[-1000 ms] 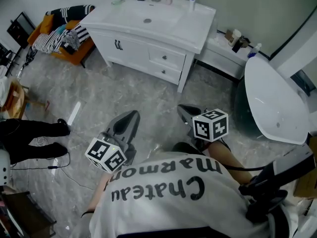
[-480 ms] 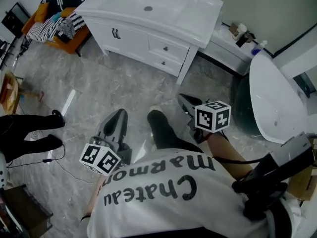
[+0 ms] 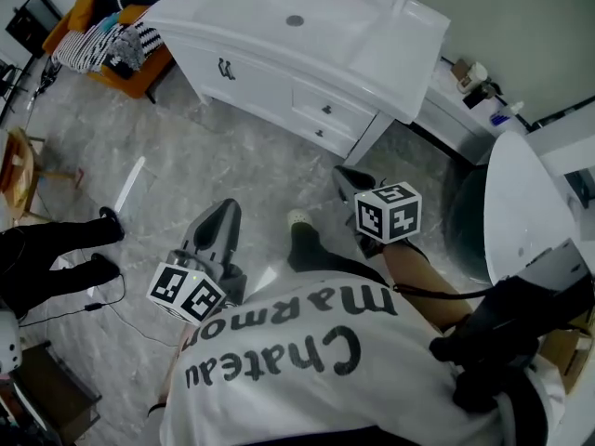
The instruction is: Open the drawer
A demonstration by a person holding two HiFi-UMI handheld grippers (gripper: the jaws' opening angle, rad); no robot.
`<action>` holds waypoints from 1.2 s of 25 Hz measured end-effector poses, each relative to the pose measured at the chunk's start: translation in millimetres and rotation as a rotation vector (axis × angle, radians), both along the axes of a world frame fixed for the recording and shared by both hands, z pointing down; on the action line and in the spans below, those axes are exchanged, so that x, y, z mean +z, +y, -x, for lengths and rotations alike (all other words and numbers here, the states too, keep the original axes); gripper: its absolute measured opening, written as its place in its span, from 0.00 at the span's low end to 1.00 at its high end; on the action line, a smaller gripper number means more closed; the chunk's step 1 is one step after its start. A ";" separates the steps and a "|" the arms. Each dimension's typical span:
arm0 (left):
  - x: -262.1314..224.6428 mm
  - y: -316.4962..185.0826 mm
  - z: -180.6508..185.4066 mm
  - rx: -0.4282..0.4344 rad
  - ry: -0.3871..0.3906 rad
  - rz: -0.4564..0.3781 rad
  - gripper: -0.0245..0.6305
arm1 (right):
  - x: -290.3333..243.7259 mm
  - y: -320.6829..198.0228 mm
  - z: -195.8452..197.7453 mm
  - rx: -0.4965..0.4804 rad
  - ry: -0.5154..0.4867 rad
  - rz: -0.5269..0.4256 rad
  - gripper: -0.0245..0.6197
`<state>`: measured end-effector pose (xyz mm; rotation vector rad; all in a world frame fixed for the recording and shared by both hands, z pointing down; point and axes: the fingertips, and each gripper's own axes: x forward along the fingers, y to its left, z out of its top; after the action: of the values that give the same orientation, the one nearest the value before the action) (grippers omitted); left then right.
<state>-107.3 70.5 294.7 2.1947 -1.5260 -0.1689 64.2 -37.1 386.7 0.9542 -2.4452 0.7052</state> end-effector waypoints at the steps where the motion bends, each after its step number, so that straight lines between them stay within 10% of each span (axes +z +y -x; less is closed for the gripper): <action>1: 0.6 -12.6 1.0 0.007 -0.001 0.004 0.05 | 3.6 -13.6 -0.9 0.033 0.004 0.014 0.05; 6: 5.5 -74.1 2.9 0.043 0.008 0.028 0.05 | 24.9 -77.3 -12.3 0.258 -0.088 0.095 0.05; 30: 133.3 -192.9 6.5 0.090 -0.015 0.270 0.05 | 222.4 -229.7 -7.4 0.596 -0.028 0.204 0.05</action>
<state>-113.8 -122.4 428.0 2.0467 -1.3665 0.0789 71.6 -266.8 609.1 1.6097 -2.0509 1.1382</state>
